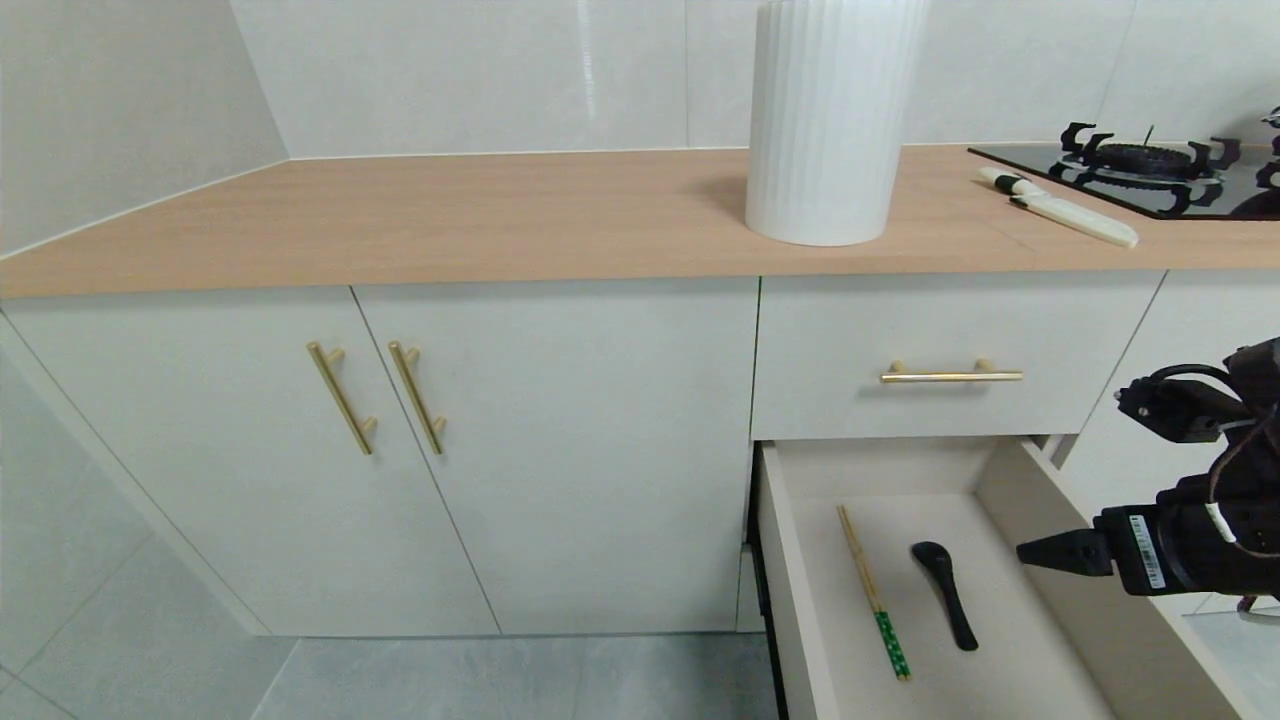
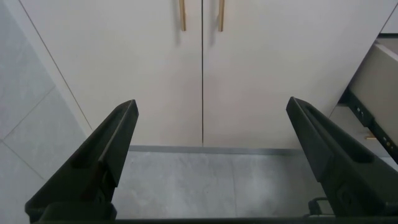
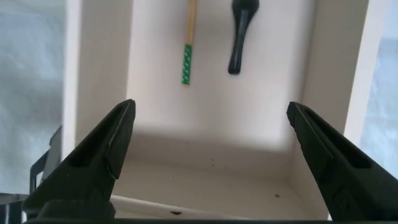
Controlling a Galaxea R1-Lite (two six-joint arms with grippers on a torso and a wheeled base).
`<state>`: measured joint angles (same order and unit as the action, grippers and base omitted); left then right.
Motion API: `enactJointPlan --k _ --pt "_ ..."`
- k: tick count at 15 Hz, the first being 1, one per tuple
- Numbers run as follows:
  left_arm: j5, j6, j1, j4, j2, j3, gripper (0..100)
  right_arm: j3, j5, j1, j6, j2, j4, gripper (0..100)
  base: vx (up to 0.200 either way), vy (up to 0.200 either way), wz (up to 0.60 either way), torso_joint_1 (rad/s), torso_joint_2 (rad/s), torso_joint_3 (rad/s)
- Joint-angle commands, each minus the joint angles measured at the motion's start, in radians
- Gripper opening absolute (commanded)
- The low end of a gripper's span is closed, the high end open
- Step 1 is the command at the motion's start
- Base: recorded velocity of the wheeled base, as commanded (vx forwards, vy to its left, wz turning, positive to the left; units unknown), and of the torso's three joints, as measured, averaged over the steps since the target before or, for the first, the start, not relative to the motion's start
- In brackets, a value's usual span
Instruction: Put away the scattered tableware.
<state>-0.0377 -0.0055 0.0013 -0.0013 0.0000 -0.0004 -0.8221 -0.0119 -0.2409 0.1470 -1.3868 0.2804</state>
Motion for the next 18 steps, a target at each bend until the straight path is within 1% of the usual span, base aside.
enactJointPlan --k 1,4,6,7,9,14,16,18 --pt "-0.001 0.001 0.0 0.0 0.002 0.0 100 -0.003 -0.002 -0.005 -0.009 0.017 0.009 100 -0.2 0.0 0.0 0.017 0.0 0.002" --pt "-0.001 0.001 0.0 0.0 0.002 0.0 100 0.0 -0.003 -0.006 -0.015 0.018 0.011 100 -0.2 0.0 0.0 0.001 0.0 0.006" --pt "-0.001 0.001 0.0 0.0 0.0 0.0 100 0.005 -0.006 -0.04 -0.015 0.018 0.025 100 -0.2 0.0 0.0 0.007 0.01 0.002" --pt "-0.001 0.001 0.0 0.0 0.0 0.0 100 0.003 -0.006 -0.057 -0.015 0.018 0.056 100 -0.2 0.0 0.0 0.002 0.0 0.002" --pt "-0.001 0.001 0.0 0.0 0.002 0.0 100 0.003 -0.006 -0.094 -0.015 0.009 0.094 100 0.0 0.0 0.0 0.0 0.0 0.0" --pt "-0.001 0.001 0.0 0.0 0.0 0.0 100 -0.018 -0.005 -0.178 -0.014 -0.083 0.241 100 0.0 0.0 0.0 0.0 0.0 0.0" --pt "-0.001 0.001 0.0 0.0 0.0 0.0 100 -0.035 -0.005 -0.183 -0.012 -0.136 0.295 100 0.0 0.0 0.0 0.0 0.0 0.0" --pt "-0.001 0.001 0.0 0.0 0.002 0.0 100 -0.037 -0.003 -0.187 -0.012 -0.173 0.31 100 0.0 0.0 0.0 0.0 0.0 0.0"
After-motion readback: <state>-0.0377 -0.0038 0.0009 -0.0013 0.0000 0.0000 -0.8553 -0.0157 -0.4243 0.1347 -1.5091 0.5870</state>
